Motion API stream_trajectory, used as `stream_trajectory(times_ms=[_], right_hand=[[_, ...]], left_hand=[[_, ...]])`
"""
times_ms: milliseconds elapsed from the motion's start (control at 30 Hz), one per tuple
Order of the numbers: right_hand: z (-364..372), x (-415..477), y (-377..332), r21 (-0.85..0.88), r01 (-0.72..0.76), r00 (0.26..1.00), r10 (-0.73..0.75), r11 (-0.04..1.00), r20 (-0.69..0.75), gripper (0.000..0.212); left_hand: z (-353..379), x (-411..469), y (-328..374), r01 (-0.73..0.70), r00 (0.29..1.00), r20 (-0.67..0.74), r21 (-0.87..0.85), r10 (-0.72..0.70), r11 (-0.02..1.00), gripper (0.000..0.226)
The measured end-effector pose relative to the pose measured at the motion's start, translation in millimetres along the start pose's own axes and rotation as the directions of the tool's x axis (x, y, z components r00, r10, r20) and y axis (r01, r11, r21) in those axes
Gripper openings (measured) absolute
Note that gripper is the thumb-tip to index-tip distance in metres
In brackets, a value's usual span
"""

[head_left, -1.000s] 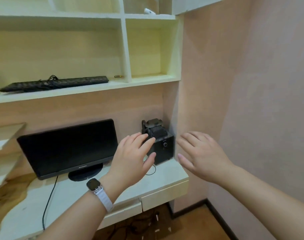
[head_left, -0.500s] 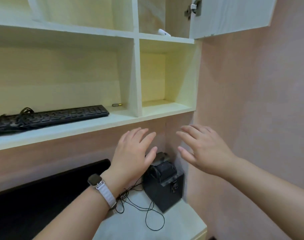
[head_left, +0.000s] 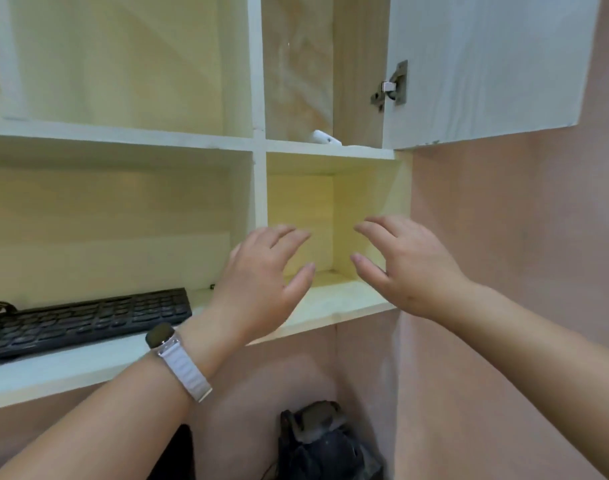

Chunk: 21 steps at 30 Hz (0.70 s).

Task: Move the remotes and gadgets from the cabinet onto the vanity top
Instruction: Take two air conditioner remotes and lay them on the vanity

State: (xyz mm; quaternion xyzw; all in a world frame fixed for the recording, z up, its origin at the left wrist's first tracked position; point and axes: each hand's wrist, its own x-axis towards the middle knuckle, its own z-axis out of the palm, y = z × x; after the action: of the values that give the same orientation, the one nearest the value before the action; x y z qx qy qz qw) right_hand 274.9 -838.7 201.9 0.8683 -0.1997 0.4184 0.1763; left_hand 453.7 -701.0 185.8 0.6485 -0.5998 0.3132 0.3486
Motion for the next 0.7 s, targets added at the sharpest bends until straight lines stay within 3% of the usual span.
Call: stream_trajectory(times_ms=[167,300,433,567,700], right_hand=[[-12.1,73.9,36.9,0.086,0.058,0.991,-0.047,0.995,-0.126,0.059],[-14.3,124.5,55.6,0.134,0.163,0.977,-0.141,0.978,-0.157,0.046],[-9.5,157.6,65.4,0.214,0.188,0.981,-0.173,0.958,-0.089,0.050],[-2.6,180.3,70.8,0.292,0.219,0.973,-0.229,0.931,0.002,0.058],[5.0,194.6,75.5,0.372,0.223,0.953,-0.282,0.901,0.114,0.064]], left_hand=[[-28.8,76.4,15.8,-0.012,0.997,-0.076,-0.150,0.001,0.989,0.047],[-45.8,127.8,27.4,-0.033,0.996,-0.089,-0.035,0.029,0.999,0.043],[-53.4,170.4,31.2,-0.034,0.996,-0.076,0.121,0.043,0.992,0.044],[-62.3,212.1,31.1,0.016,0.989,0.124,0.421,-0.075,0.907,0.045],[-56.6,257.3,35.4,0.010,0.862,0.357,0.698,-0.361,0.716,0.048]])
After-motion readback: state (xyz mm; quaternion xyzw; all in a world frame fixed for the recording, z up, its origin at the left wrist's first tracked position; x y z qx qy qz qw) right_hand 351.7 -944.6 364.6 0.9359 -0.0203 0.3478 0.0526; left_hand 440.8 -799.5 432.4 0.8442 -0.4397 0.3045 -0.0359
